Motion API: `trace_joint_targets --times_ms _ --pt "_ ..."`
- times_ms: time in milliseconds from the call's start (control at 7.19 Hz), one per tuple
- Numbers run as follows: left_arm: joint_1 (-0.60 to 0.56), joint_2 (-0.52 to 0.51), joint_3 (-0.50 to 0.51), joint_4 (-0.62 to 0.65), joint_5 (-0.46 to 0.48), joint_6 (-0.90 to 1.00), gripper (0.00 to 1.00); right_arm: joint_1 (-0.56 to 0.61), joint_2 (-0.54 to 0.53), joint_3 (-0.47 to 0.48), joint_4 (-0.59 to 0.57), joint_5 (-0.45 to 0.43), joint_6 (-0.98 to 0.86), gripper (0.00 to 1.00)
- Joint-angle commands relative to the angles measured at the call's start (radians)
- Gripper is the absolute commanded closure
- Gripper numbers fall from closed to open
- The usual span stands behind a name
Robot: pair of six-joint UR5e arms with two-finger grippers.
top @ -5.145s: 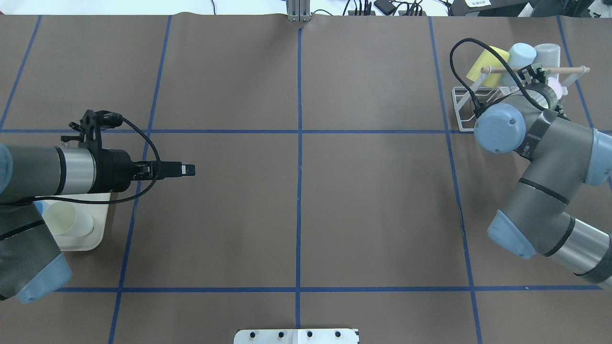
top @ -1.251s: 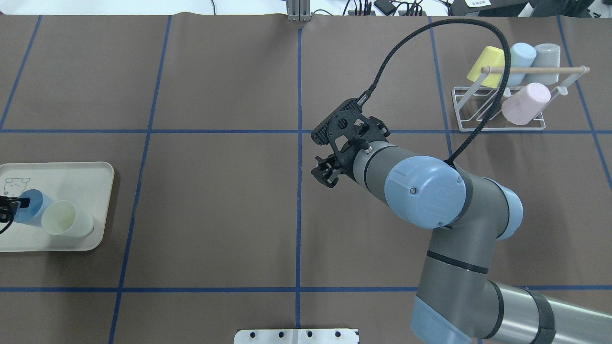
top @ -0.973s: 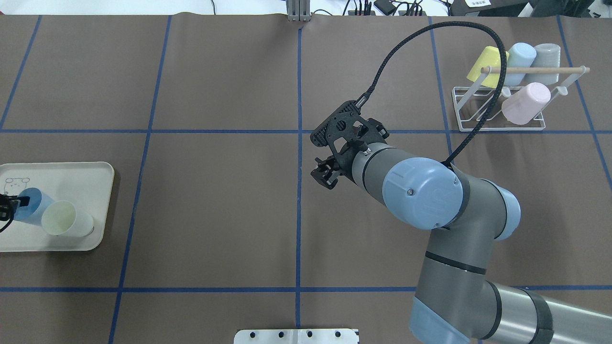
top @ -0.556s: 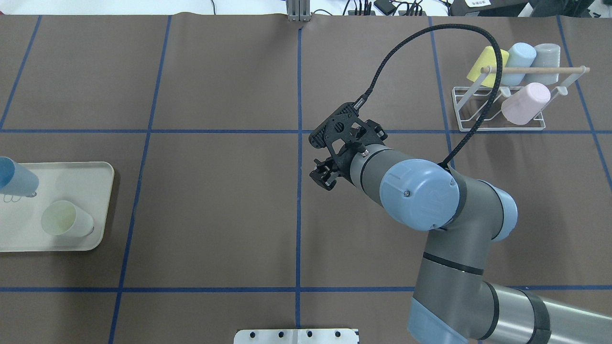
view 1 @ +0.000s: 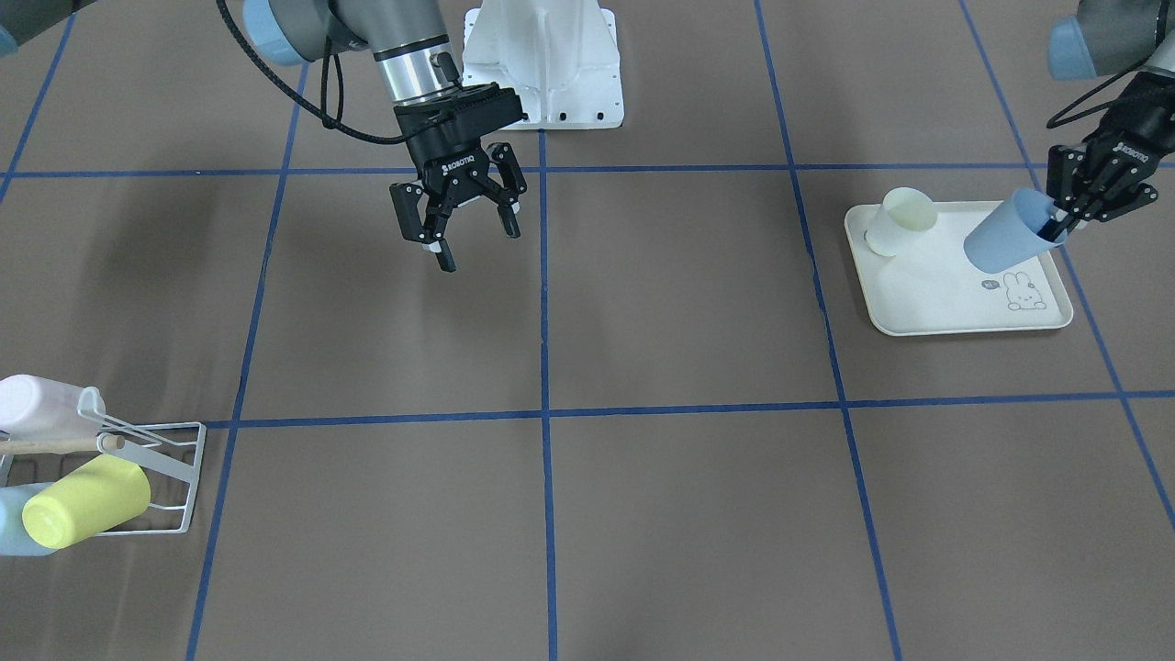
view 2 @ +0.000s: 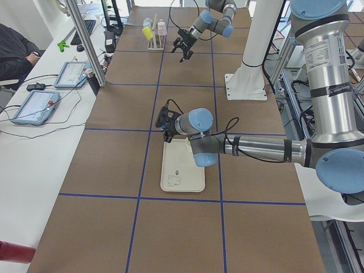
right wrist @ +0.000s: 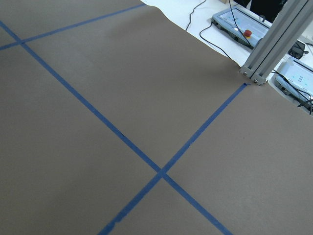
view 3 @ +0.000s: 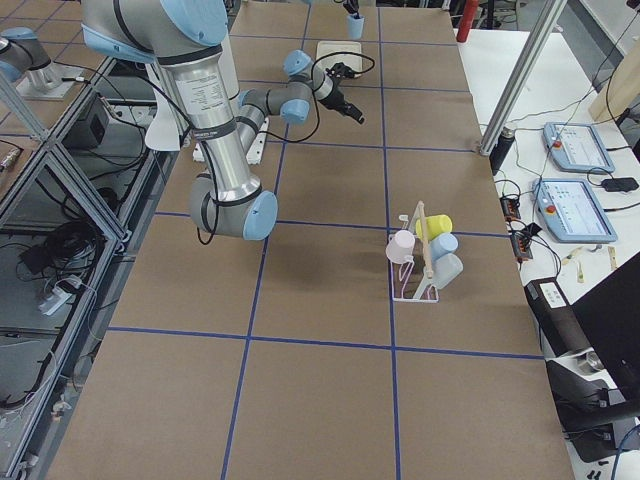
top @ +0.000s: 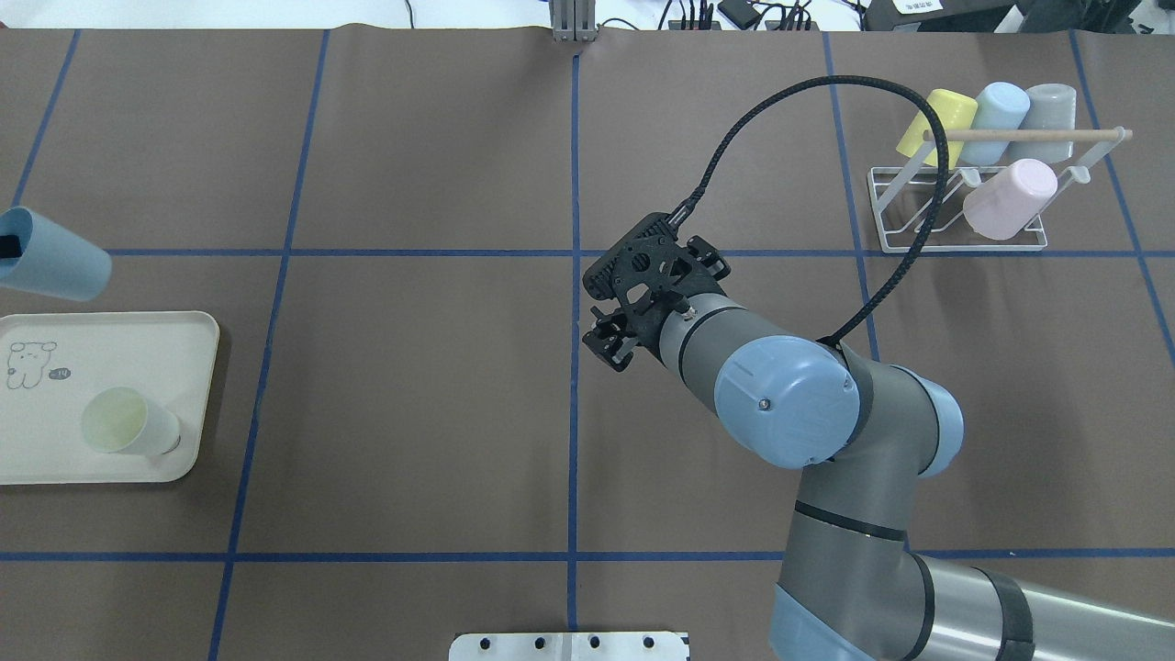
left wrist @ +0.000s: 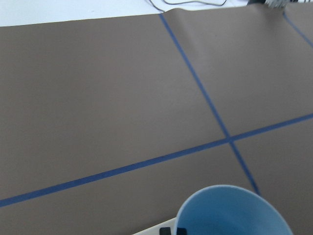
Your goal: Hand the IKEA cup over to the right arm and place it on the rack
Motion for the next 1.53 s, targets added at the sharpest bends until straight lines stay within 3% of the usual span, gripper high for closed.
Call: trace_joint_targets --times_ms 0,278,556,834,1112,1390 --pt "0.006 -0.090 -0.095 -0.005 -0.107 -0.296 1.00 -0.007 -0.011 -0.114 0.251 0.004 -0.028 0.01" --pt "0.151 -0.261 -0.089 -0.002 -0.068 -0.506 1.00 -0.040 -0.013 -0.120 0.325 0.008 -0.090 0.01" --pt "0.286 -0.355 -0.078 0.001 0.038 -0.566 1.00 -0.088 -0.054 -0.123 0.493 0.006 -0.180 0.01" --pt "0.412 -0.420 -0.052 0.001 0.114 -0.564 1.00 -0.126 -0.104 -0.144 0.720 0.006 -0.245 0.01" --pt "0.481 -0.481 0.000 0.001 0.188 -0.564 1.00 -0.134 -0.105 -0.228 0.901 0.005 -0.304 0.01" --pt "0.546 -0.498 0.031 -0.001 0.251 -0.558 1.00 -0.140 -0.099 -0.239 0.959 0.005 -0.325 0.01"
